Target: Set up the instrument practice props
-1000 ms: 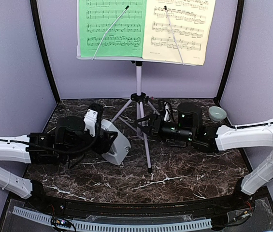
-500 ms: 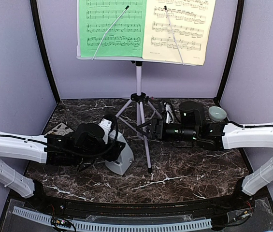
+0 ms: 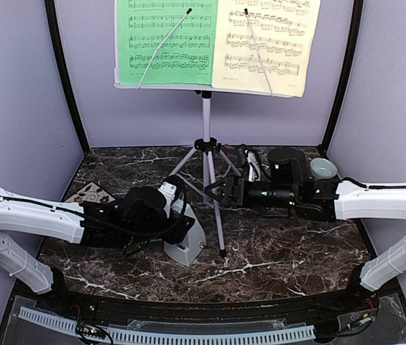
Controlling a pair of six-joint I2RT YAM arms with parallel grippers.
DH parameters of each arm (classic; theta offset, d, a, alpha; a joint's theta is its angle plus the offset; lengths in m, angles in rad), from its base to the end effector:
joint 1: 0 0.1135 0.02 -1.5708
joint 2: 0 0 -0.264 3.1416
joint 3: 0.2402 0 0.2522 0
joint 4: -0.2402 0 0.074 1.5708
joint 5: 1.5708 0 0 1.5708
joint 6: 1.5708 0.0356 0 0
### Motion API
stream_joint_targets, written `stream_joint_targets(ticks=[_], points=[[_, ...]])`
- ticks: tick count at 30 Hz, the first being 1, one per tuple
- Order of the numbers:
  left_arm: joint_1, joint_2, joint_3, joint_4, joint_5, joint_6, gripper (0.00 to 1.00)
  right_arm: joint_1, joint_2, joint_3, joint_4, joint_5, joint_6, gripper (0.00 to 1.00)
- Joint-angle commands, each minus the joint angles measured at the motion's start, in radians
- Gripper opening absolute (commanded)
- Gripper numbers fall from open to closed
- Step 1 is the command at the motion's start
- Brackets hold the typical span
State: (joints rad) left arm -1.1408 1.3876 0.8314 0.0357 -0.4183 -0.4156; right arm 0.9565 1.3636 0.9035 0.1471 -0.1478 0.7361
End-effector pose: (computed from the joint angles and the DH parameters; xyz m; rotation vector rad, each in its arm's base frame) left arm 0.1399 -0.2703 0.2417 0.4960 2.0249 -0.5289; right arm 0.1777 0.2610 0.2832 -0.3425 2.0698 1.2440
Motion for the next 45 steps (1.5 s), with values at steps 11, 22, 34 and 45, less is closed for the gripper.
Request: stream_joint_targets(ticks=[11,22,34,45], points=[[0.009,-0.194,-0.034,0.019,0.094,-0.032,0.99,0.003,0.061,0.156,-0.072,-0.003,-0.057,0.78],[0.009,-0.451,-0.249,0.083,0.152,0.068,0.87,0.048,0.221,0.307,-0.148,-0.054,-0.065,0.76],[0.009,-0.276,-0.169,0.149,0.151,0.175,0.86,0.052,0.306,0.309,-0.123,-0.11,-0.024,0.69],[0.009,-0.226,-0.143,0.17,0.111,0.19,0.78,0.051,0.318,0.291,-0.129,-0.101,-0.016,0.62]])
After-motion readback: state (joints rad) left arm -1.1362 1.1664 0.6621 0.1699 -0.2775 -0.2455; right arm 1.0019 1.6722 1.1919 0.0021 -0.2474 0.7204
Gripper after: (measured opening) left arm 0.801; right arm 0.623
